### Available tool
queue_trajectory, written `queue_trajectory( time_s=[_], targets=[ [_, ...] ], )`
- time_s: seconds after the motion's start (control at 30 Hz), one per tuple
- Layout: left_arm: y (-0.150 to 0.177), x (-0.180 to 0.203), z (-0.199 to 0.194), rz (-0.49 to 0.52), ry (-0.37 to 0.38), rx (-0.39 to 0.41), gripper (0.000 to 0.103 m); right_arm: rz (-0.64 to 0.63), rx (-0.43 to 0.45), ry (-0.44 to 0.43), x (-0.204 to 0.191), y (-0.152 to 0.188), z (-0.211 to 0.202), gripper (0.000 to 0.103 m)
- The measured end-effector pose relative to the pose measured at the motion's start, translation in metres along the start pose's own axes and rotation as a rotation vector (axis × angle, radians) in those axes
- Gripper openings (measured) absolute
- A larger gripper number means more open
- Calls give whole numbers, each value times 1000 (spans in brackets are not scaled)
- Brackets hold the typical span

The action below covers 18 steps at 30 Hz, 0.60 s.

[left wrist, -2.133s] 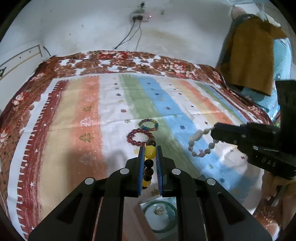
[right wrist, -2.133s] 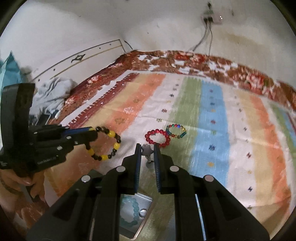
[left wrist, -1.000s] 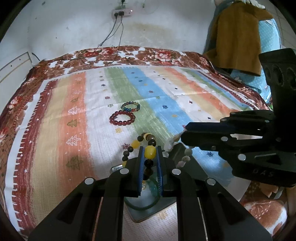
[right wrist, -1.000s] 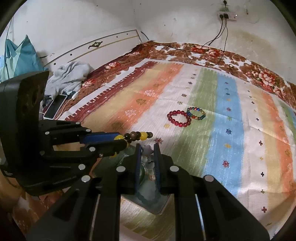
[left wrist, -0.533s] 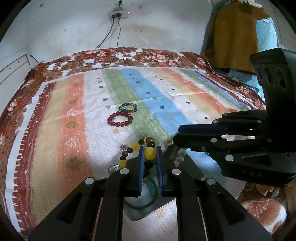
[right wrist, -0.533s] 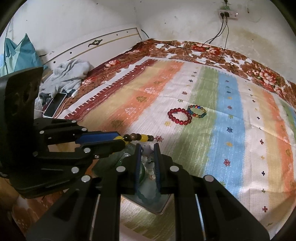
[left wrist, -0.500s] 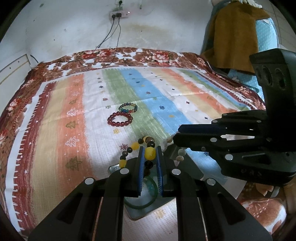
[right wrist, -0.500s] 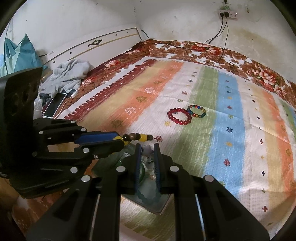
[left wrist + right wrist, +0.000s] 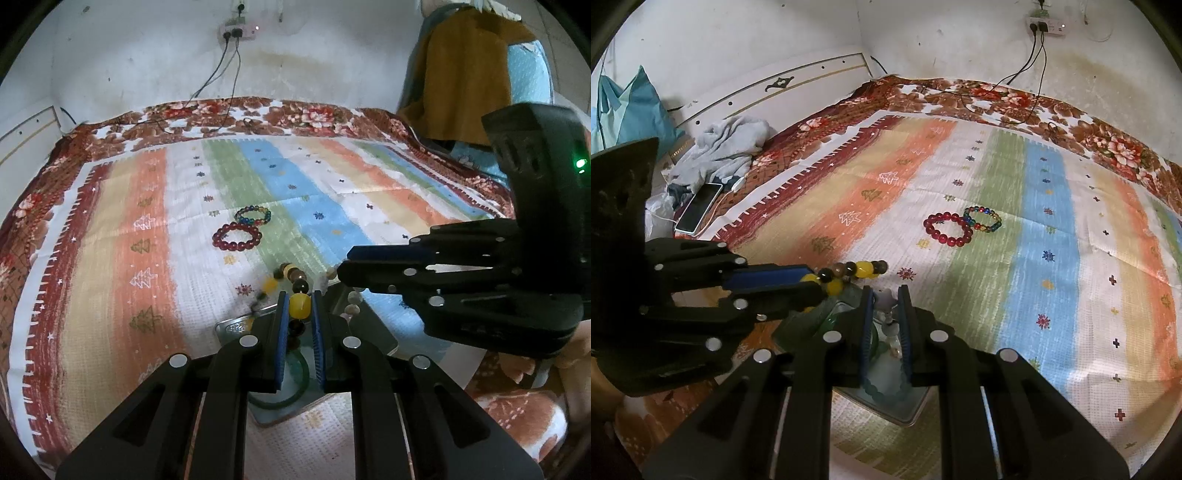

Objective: Organize jewelry
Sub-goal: 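Open both grippers to drop the bracelets into the tin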

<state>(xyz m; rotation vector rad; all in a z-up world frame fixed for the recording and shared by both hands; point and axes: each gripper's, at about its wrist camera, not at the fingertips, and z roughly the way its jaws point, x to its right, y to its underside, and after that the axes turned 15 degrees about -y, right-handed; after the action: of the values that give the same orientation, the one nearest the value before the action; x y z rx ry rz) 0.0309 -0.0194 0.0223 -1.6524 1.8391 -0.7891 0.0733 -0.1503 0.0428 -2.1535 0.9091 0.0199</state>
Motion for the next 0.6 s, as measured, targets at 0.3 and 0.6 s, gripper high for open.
queue_trajectory(
  time_s=[0.3, 0.6],
  targets=[
    [-3, -12, -3, -36, 21, -4, 12, 0, -5, 0, -1, 0, 1, 15],
    [1, -11, 6, -20, -3, -30, 12, 6, -22, -4, 1, 2, 4, 15]
  ],
)
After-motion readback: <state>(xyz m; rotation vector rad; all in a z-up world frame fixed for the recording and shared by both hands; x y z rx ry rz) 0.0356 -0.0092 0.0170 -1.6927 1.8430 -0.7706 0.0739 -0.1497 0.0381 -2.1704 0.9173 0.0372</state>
